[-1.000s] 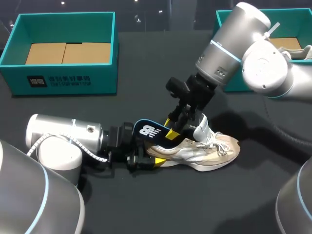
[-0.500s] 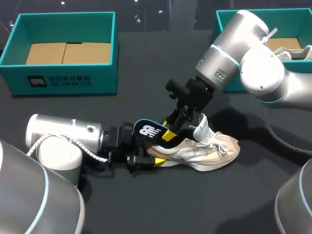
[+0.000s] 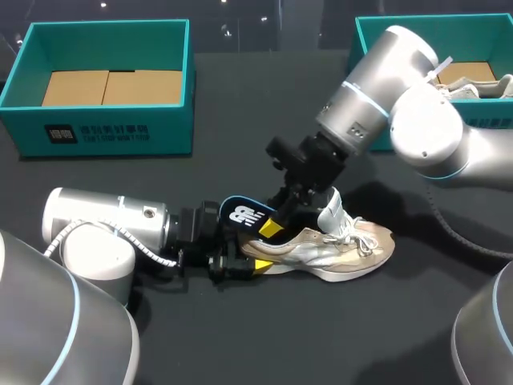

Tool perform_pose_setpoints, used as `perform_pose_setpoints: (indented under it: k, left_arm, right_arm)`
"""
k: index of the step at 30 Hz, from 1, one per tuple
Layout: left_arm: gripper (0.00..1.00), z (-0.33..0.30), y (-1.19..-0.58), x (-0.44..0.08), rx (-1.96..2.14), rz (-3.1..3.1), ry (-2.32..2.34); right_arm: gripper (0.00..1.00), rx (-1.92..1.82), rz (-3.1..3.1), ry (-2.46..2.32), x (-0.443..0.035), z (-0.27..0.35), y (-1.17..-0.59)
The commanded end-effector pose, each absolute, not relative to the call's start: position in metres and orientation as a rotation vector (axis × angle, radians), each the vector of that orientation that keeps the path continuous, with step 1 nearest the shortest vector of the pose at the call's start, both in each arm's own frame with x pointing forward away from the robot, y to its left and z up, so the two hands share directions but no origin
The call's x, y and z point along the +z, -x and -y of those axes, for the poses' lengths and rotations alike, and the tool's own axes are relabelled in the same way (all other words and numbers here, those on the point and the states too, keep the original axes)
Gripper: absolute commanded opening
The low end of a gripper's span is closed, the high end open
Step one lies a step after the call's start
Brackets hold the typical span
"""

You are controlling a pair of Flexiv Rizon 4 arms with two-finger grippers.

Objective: Take the shoe out of the shoebox, open the shoe tongue, remove and reinsert the insole, then place the shoe into the shoebox

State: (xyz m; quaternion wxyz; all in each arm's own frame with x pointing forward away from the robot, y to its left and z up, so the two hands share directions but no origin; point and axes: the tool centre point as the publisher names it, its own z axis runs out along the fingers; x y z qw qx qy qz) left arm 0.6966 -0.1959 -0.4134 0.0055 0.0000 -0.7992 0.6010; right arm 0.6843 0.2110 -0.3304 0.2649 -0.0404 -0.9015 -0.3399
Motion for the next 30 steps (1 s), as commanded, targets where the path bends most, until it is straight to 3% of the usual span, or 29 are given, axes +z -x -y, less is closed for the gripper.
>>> perform_pose_setpoints:
  k: [1,2,10,14,30]
  left_arm:
    - [0.00,0.195,-0.696,-0.413,1.881,2.504,-0.001]
    - [0.00,0.195,-0.696,-0.413,1.881,2.504,-0.001]
    - [0.00,0.195,-0.696,-0.413,1.881,2.504,-0.001]
    - [0.00,0.195,-0.696,-0.413,1.881,2.504,-0.001]
    - [0.00,0.195,-0.696,-0.413,1.881,2.504,-0.001]
  right_arm:
    - [0.16,-0.932,2.445,0.103,-0.329,-0.216,-0.682]
    - [0.00,-0.946,2.447,0.098,-0.328,-0.217,-0.682]
    - [0.00,-1.001,2.490,0.046,-0.308,-0.227,-0.680]
    - [0.00,-1.036,2.548,-0.093,-0.276,-0.245,-0.674]
    - [0.00,-1.021,2.547,-0.158,-0.263,-0.262,-0.665]
